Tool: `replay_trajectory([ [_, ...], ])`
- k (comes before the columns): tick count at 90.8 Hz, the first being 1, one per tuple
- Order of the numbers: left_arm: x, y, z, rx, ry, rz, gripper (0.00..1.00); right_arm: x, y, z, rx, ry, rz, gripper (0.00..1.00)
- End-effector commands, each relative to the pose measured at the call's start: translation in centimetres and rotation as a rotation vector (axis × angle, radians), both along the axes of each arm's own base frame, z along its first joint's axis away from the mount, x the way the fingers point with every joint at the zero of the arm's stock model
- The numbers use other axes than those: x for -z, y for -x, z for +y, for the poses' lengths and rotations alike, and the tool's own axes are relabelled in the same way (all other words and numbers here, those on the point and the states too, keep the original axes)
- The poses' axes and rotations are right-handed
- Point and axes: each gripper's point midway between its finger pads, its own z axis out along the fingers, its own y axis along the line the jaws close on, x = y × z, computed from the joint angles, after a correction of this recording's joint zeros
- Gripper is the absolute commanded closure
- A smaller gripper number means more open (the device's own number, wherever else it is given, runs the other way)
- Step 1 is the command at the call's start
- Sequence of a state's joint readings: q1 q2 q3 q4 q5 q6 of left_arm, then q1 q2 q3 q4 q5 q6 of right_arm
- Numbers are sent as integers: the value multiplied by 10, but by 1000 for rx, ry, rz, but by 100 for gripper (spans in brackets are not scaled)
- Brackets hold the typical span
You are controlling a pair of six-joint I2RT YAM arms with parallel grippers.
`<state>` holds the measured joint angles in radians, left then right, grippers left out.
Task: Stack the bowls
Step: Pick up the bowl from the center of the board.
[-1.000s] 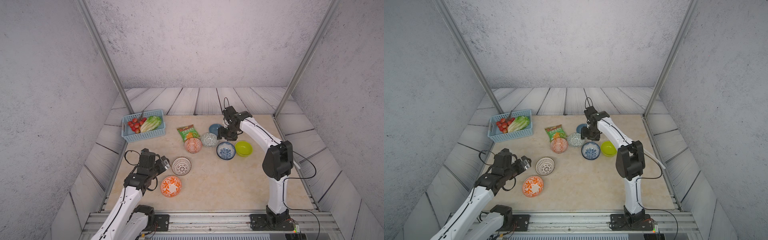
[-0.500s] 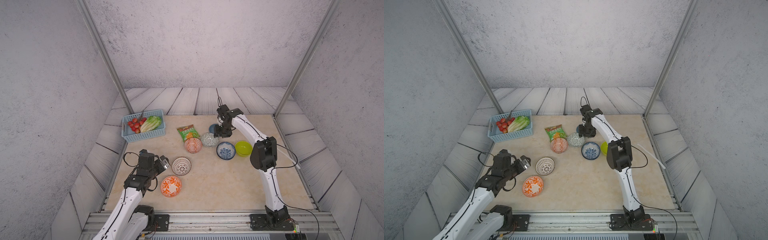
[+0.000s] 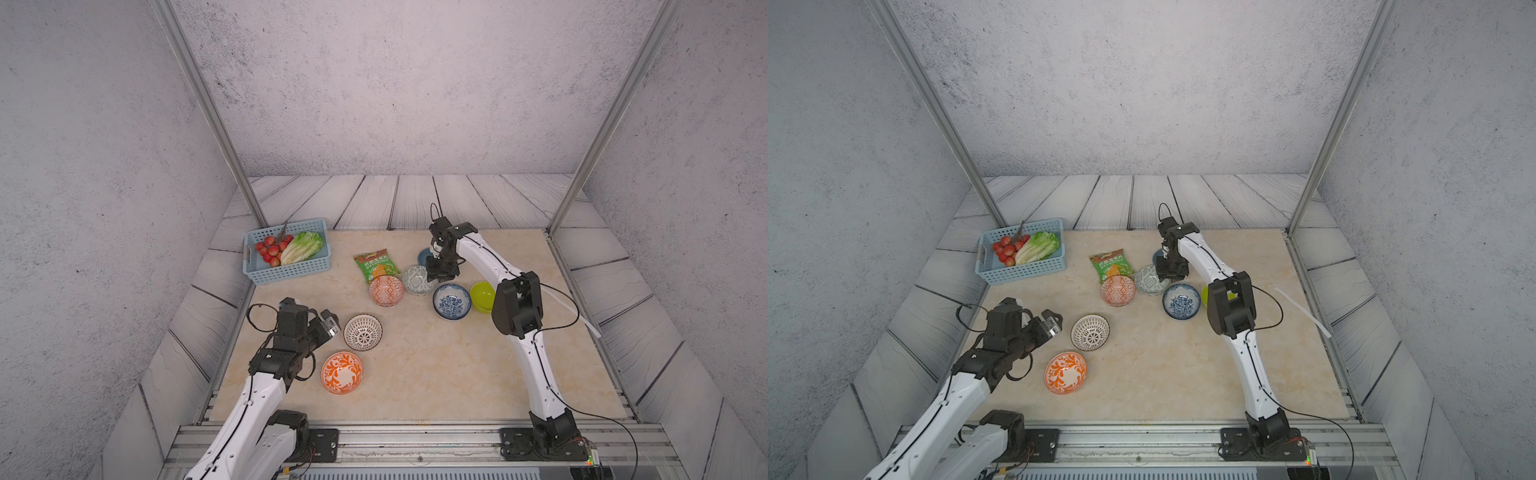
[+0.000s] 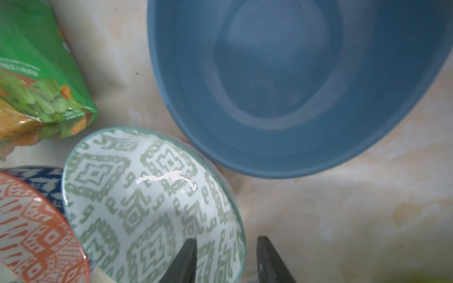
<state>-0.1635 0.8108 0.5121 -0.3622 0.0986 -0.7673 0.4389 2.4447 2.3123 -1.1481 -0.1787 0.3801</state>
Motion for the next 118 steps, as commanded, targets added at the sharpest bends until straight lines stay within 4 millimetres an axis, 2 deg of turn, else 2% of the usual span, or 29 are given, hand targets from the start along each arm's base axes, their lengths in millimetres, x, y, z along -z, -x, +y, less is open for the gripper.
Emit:
replay_trajectory([
  [1, 5, 0, 3, -6, -1, 5, 0, 2, -5, 2, 0, -14, -4, 66],
  [11, 6, 1, 3, -7, -2, 8, 0, 4, -7, 1, 5, -6, -9, 72],
  [29, 6, 0, 3, -9, -1, 8, 0, 13, -8, -2, 8, 18, -4, 74],
  [52, 8, -1, 3, -9, 3, 13, 0, 13, -10, -3, 9, 25, -13, 91],
  [63, 7, -1, 3, -8, 5, 12, 0, 0, -12, 0, 18, 1, -33, 100],
  [86, 8, -1, 3, -7, 11, 12, 0, -38, -22, 5, 45, -48, -125, 100],
  [105, 9, -1, 4, -9, 15, 14, 0, -68, -14, 0, 63, -64, -150, 100],
  [118, 10, -1, 4, -9, 20, 13, 0, -90, -4, 6, 73, -119, -180, 100],
])
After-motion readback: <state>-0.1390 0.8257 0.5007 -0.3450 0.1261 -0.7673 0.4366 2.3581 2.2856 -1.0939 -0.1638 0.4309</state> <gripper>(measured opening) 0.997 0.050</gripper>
